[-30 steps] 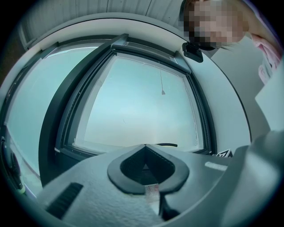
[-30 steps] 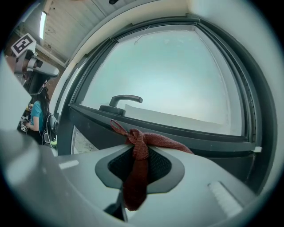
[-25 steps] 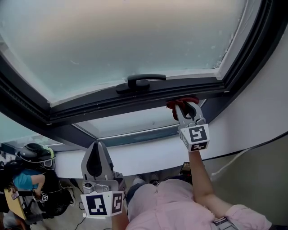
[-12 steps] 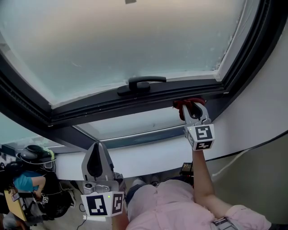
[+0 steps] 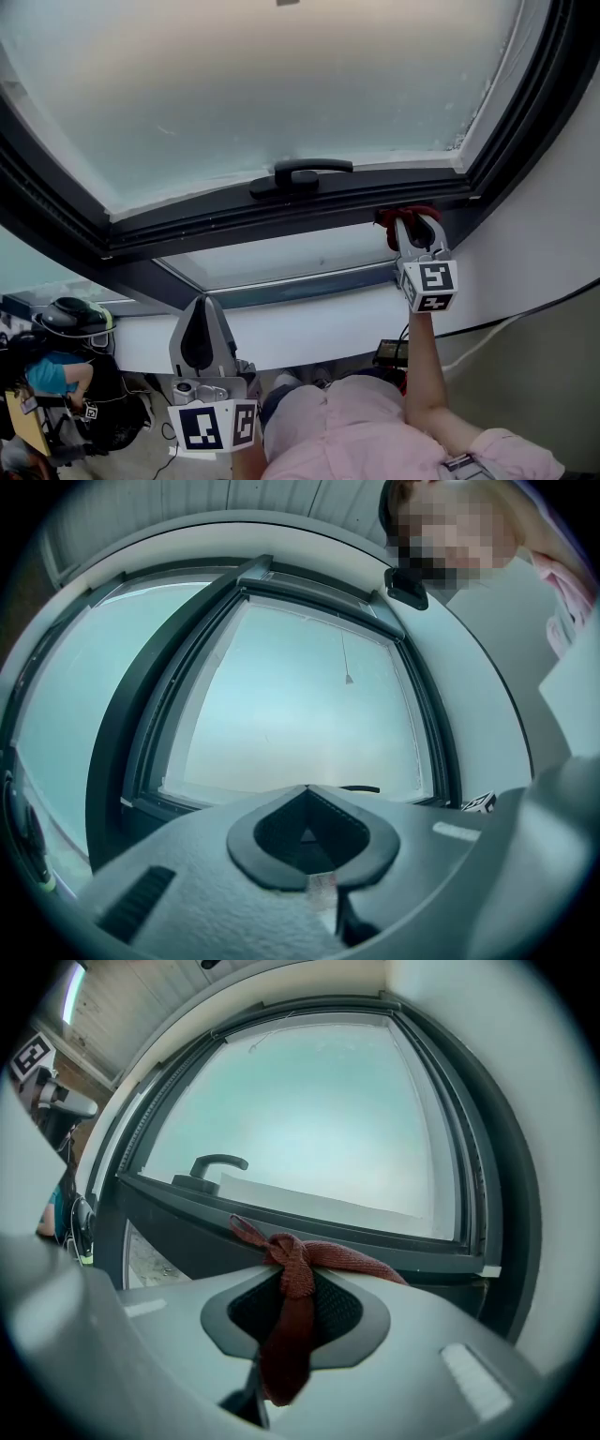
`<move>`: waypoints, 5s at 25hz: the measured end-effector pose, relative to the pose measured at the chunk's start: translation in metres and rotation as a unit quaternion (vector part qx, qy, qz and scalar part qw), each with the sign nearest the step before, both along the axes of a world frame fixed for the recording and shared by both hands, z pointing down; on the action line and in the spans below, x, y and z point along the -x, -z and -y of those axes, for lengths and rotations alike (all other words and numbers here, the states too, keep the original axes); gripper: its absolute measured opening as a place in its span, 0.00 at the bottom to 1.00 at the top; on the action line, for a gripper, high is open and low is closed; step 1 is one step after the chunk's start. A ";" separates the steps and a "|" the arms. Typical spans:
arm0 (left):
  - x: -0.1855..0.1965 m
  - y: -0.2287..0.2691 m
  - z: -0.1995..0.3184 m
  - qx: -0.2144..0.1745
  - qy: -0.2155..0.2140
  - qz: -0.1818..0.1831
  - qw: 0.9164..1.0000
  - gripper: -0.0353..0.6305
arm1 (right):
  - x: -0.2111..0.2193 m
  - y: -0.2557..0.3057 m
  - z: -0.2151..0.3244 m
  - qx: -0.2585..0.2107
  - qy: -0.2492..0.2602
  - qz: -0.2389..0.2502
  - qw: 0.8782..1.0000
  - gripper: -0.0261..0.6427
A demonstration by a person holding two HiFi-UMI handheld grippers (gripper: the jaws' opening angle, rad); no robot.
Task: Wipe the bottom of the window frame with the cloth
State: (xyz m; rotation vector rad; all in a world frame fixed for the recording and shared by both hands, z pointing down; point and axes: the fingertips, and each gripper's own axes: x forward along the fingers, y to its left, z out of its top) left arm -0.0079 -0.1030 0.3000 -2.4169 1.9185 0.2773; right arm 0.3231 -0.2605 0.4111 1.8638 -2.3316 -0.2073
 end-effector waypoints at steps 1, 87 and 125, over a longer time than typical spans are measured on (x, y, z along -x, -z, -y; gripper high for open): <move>0.000 0.000 0.000 0.000 0.001 0.000 1.000 0.04 | -0.003 0.000 0.000 0.000 -0.004 0.000 1.000 0.15; 0.009 -0.026 -0.011 0.044 -0.045 -0.009 0.998 0.04 | -0.059 0.066 -0.096 -0.036 -0.052 0.109 0.992 0.16; 0.124 -0.055 -0.152 0.076 -0.137 -0.030 0.987 0.04 | 0.182 0.026 -0.323 0.050 0.003 0.131 0.990 0.16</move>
